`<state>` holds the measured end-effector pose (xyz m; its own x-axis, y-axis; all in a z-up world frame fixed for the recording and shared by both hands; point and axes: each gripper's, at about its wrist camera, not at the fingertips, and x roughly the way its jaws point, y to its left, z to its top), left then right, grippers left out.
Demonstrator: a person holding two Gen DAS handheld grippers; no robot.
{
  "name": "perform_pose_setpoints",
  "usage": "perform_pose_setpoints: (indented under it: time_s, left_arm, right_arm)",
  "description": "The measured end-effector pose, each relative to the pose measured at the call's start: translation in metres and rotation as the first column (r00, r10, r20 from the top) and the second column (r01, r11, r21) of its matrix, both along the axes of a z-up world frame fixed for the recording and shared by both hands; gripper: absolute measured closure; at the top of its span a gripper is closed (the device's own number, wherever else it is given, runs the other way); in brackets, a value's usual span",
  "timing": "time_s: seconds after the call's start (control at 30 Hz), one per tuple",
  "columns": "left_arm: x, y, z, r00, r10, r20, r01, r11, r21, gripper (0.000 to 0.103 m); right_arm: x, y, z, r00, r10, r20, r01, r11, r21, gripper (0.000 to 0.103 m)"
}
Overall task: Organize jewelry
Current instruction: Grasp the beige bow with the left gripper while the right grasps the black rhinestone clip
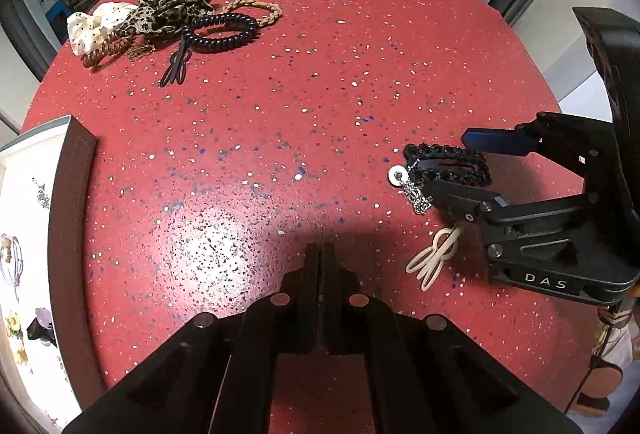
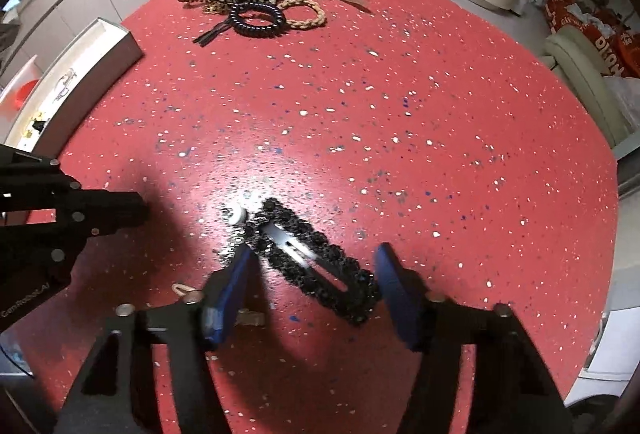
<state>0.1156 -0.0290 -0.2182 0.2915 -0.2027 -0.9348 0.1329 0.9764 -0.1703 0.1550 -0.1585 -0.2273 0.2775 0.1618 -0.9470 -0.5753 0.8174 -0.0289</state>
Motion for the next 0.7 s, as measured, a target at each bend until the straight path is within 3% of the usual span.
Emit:
perform_pose_setpoints:
  time_s: [0.03,0.07,0.1,0.13,0.37,0.63,0.7]
  left_arm:
    - [0.0,-0.003,0.002,1.0,0.002,0.005,-0.002,1.0,-0.002,0.015]
    - [-0.001,-0.004,0.005,0.999,0.025,0.028,-0.026,0.999,0.033,0.002]
    - [-0.002,-0.006,0.008,0.998,0.029,0.058,-0.032,0.998,0.053,0.0]
    - [-0.001,-0.007,0.008,0.998,0.018,0.064,-0.022,0.998,0.055,0.0]
    - [0.006,-0.019,0.005,0.996,-0.023,0.086,0.02,0.999,0.043,0.0]
    - [0.008,-0.065,0.004,0.965,-0.241,0.1,0.242,0.97,0.003,0.001]
    - [0.01,-0.081,-0.004,0.953,-0.287,0.096,0.285,0.958,0.03,0.013]
  right_arm:
    - [0.001,0.0,0.0,1.0,-0.008,-0.003,0.008,1.0,0.005,0.042]
    - [0.0,0.0,0.001,1.0,-0.013,-0.003,0.013,1.0,0.008,0.042]
    - [-0.001,-0.001,0.001,1.0,-0.022,-0.005,0.022,1.0,0.013,0.045]
    - [-0.002,-0.002,0.003,0.999,-0.034,0.003,0.033,0.999,0.015,0.059]
    - [0.002,-0.034,0.011,0.974,-0.221,-0.054,0.226,0.968,0.105,0.06]
    - [-0.008,-0.074,0.013,0.908,-0.392,-0.145,0.413,0.895,0.17,0.06]
    - [-0.01,-0.08,0.012,0.896,-0.416,-0.157,0.44,0.88,0.179,0.06]
